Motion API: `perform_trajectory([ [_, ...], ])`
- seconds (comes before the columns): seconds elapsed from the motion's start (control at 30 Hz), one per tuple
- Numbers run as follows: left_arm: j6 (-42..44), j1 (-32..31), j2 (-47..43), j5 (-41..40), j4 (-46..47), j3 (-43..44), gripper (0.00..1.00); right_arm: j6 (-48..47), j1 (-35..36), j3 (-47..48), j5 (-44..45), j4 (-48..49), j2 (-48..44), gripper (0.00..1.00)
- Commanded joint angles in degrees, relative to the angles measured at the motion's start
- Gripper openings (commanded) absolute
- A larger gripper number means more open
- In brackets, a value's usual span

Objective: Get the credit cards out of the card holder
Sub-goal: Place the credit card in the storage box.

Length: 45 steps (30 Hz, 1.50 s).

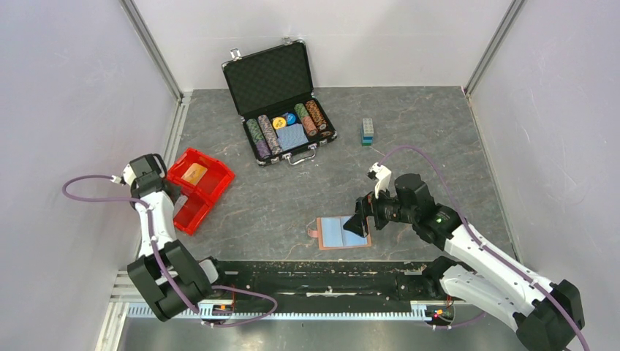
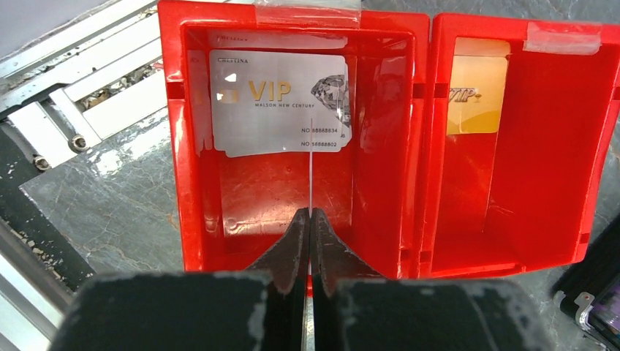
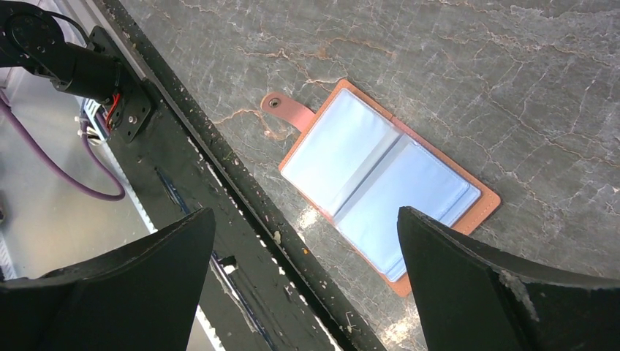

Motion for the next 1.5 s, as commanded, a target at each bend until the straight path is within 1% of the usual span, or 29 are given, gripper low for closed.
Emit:
perform_trajectory([
  [0.0, 4.25, 1.46, 0.98, 3.41, 3.88, 1.86, 0.02, 0.86, -0.26, 2.62, -0.70, 2.27, -1.30, 0.98],
  [0.3, 5.59, 2.10, 4.79, 2.98, 4.80, 3.61, 0.02, 0.76, -0.30, 3.05, -0.41, 2.55, -1.53, 0.98],
  [0.47, 7.04, 2.15, 6.90, 3.05, 5.58, 5.35, 0.05, 0.38, -0.33, 3.54, -0.29, 2.79, -0.77, 0.98],
  [0.8, 8.09, 2.21, 11.99, 7.16, 6.96, 7.11, 0.04, 1.08, -0.31, 2.14, -0.32, 4.69, 0.27, 0.98],
  [1.17, 10.15, 2.21, 13.38, 4.66, 5.93, 8.80, 0.07, 1.65, -0.35, 2.10, -0.39, 5.34, 1.27, 0.98],
  [1.3, 10.54, 2.20, 13.41, 6.10, 6.84, 8.61, 0.07, 2.00, -0.30, 1.85, -0.67, 5.69, 1.50, 0.98],
  [1.47, 10.79, 2.13, 13.52, 4.15, 5.63, 8.57, 0.07, 2.28, -0.30, 1.92, -0.83, 6.04, 1.50, 0.98],
])
